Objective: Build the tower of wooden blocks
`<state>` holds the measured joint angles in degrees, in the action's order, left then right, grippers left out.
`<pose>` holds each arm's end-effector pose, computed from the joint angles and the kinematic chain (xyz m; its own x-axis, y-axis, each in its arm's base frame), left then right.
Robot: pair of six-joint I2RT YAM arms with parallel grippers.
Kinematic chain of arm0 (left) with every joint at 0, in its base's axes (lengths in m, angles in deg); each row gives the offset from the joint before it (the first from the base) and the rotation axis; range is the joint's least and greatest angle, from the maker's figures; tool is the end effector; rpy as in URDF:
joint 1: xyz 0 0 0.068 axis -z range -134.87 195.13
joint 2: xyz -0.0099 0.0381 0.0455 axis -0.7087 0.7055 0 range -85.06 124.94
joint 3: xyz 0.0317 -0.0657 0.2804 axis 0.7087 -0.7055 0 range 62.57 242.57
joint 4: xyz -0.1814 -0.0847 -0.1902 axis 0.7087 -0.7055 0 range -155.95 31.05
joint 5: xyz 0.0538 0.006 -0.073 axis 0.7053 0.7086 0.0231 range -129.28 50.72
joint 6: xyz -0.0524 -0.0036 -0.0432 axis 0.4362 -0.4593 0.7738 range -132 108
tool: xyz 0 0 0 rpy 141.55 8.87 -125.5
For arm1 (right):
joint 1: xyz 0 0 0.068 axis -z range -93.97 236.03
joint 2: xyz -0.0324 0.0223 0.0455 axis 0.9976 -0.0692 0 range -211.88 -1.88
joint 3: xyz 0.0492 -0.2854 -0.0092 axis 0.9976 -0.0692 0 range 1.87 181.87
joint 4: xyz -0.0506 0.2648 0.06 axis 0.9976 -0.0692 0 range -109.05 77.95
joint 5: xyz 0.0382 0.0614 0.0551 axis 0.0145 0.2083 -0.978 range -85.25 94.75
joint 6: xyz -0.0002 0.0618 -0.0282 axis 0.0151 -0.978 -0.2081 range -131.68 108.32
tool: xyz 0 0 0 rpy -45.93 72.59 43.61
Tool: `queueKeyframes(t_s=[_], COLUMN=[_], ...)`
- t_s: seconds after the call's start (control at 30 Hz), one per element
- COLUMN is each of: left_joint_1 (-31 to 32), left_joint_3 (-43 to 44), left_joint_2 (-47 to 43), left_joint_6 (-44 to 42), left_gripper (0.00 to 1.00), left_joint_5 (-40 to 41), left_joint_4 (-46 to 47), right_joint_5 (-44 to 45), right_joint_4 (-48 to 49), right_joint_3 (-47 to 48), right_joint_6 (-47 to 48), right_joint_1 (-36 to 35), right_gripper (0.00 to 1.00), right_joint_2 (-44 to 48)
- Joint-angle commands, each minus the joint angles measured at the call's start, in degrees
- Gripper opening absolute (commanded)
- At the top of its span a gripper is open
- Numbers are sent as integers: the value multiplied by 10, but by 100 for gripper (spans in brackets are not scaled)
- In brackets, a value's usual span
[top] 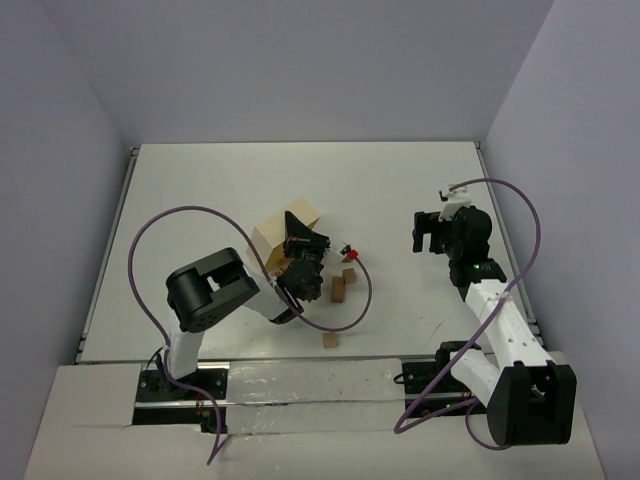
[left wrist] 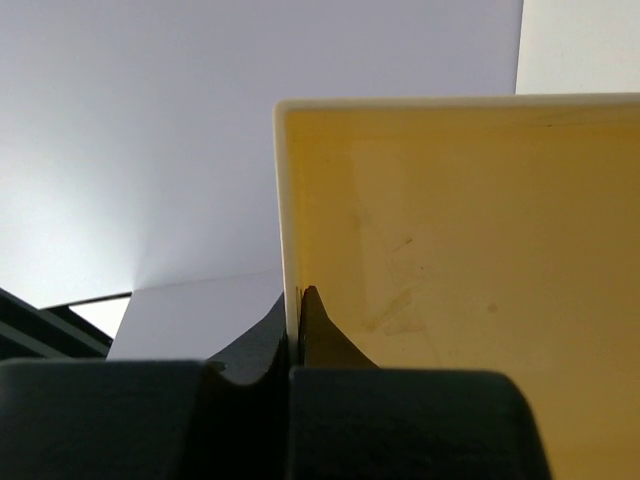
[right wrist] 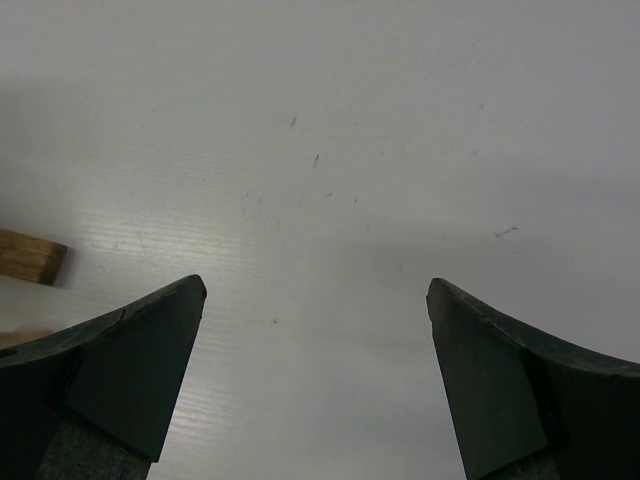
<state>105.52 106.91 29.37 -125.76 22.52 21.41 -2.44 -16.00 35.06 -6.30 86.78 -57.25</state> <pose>0.2295 -0.3064 0.1629 -0.0515 0.9662 0.2527 -0.0734 -0.2560 0.9639 0.2393 0.0036 0.2459 -0.4292 -0.0875 -0.8990 -0.1402 0.9897 -0.0294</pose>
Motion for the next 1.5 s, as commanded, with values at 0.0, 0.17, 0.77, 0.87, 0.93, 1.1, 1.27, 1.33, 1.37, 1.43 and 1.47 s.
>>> queueKeyframes(t_s=[0.0,0.17,0.77,0.87,0.93,1.1,1.27,1.33,1.37,1.43,1.47], left_joint_1=[-33,-43,-217,-262,-297,-462,-598,-625,-634,-642,-647], left_joint_3=[17,38,336,337,329,287,250,224,207,180,163], left_joint_2=[-4,-30,-259,-281,-291,-326,-353,-364,-374,-387,-393], left_joint_6=[-15,-27,954,1014,1045,1091,1070,1035,1011,987,979], left_gripper=[0,0,0,0,0,0,0,0,0,0,0], left_joint_5=[15,-4,-94,-177,-214,-378,-501,-536,-567,-605,-612], left_joint_4=[263,262,-1053,-1119,-1147,-1164,-1148,-1138,-1135,-1127,-1119], right_joint_5=[1,-3,-10,-12,-13,-17,-22,-24,-24,-25,-26], right_joint_4=[6,10,6,5,5,2,-1,-2,-2,-3,-5], right_joint_3=[27,27,29,30,29,31,34,35,35,35,36], right_joint_6=[-4,-4,-3,-3,-3,-3,-3,-2,-2,-2,-1], right_joint_1=[3,3,3,3,2,2,2,2,2,2,2], right_gripper=[100,100,100,100,100,100,100,100,100,100,100], right_joint_2=[13,15,8,9,9,6,-1,-2,-3,-3,-3])
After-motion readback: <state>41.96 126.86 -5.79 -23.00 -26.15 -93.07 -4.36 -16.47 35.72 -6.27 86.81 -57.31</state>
